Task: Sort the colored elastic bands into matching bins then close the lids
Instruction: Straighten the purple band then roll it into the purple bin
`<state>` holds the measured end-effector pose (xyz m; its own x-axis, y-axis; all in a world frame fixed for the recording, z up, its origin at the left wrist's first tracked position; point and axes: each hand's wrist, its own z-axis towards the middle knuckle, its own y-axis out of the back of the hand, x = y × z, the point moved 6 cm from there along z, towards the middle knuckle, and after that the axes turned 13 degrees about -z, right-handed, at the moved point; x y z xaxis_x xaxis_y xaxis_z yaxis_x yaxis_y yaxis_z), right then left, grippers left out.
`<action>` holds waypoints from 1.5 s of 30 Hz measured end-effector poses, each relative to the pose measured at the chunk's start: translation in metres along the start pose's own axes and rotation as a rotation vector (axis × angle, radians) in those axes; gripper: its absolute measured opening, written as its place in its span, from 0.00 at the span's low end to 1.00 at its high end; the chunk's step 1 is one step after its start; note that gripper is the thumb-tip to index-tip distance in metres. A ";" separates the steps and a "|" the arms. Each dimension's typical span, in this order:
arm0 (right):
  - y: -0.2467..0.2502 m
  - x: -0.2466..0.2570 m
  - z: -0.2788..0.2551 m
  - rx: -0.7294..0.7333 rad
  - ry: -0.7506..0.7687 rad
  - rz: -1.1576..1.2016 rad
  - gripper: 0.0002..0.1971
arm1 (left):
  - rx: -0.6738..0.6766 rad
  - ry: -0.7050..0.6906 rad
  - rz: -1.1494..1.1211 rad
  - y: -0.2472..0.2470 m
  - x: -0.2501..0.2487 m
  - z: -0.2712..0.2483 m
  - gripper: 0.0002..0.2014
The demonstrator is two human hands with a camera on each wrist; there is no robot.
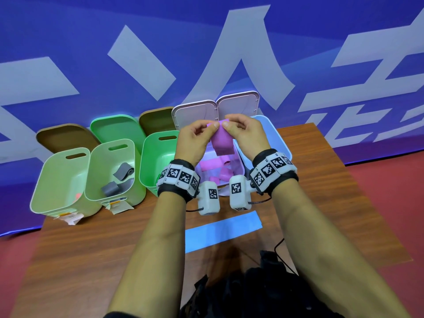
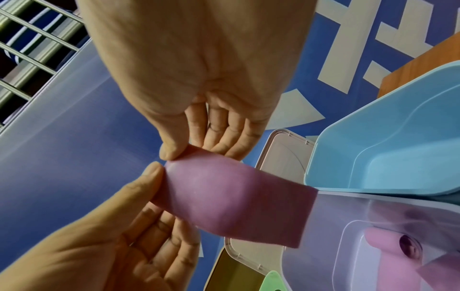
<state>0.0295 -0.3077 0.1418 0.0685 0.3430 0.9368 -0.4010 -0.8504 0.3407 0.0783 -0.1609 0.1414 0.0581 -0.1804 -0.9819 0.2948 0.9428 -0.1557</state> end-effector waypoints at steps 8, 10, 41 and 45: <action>0.000 -0.004 0.001 -0.026 0.003 -0.058 0.03 | 0.036 -0.009 0.008 -0.002 -0.003 -0.004 0.13; -0.001 -0.006 0.001 -0.028 -0.003 -0.048 0.06 | 0.038 -0.018 0.020 -0.003 -0.003 -0.004 0.11; 0.002 -0.007 0.003 -0.035 0.030 -0.031 0.04 | 0.014 0.042 -0.045 -0.004 0.008 -0.003 0.09; 0.000 -0.009 0.001 -0.021 0.006 0.013 0.05 | 0.009 0.043 -0.036 -0.002 0.008 -0.001 0.05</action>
<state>0.0301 -0.3113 0.1338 0.0576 0.3346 0.9406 -0.4208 -0.8463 0.3268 0.0767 -0.1639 0.1336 0.0060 -0.2020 -0.9794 0.3041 0.9334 -0.1907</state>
